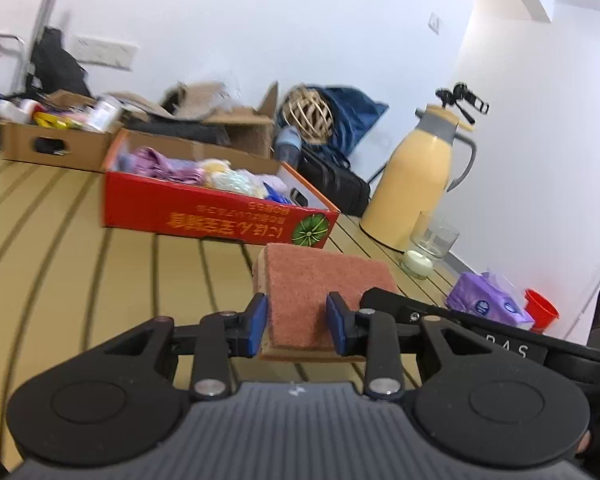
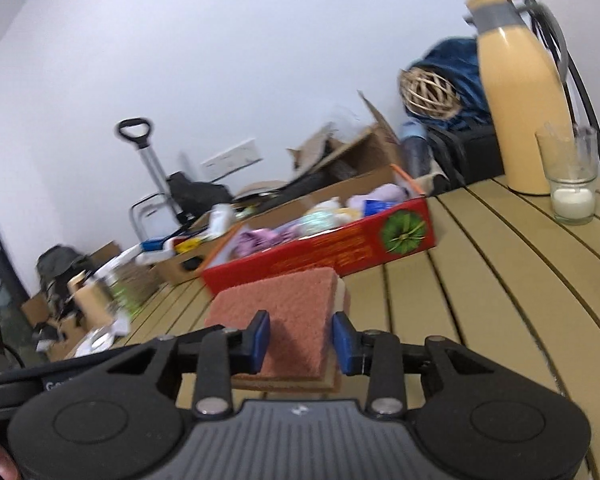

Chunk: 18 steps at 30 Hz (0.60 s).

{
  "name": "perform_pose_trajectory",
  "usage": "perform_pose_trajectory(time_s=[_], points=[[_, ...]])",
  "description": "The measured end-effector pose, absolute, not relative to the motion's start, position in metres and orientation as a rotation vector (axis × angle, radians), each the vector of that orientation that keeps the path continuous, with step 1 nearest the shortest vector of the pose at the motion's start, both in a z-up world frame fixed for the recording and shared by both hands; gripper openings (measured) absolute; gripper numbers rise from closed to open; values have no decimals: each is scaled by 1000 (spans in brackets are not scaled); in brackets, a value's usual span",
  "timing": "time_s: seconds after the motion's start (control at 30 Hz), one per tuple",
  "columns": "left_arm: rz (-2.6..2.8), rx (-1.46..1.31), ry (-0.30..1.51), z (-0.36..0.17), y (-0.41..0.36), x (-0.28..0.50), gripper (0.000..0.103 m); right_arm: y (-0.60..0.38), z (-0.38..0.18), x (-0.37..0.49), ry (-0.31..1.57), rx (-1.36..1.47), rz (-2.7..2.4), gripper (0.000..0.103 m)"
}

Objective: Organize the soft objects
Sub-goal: 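Lift the sponge block into the red box and open both grippers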

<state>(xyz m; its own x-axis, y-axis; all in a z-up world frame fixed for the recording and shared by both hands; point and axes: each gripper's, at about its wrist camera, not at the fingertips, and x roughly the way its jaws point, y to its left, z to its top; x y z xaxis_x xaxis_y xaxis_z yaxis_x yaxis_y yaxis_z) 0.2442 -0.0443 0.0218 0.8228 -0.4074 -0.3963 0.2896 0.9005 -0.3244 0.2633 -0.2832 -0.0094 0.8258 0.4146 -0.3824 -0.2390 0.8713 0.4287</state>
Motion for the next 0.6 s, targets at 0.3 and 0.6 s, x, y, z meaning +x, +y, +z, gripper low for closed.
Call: perform_pose_trajectory(time_s=[0.3, 0.6], points=[[-314, -244, 373, 42, -20, 161, 32, -253, 20, 181, 431, 308, 441, 33], [-298, -267, 324, 51, -5, 148, 32, -235, 40, 162, 396, 268, 473, 33]])
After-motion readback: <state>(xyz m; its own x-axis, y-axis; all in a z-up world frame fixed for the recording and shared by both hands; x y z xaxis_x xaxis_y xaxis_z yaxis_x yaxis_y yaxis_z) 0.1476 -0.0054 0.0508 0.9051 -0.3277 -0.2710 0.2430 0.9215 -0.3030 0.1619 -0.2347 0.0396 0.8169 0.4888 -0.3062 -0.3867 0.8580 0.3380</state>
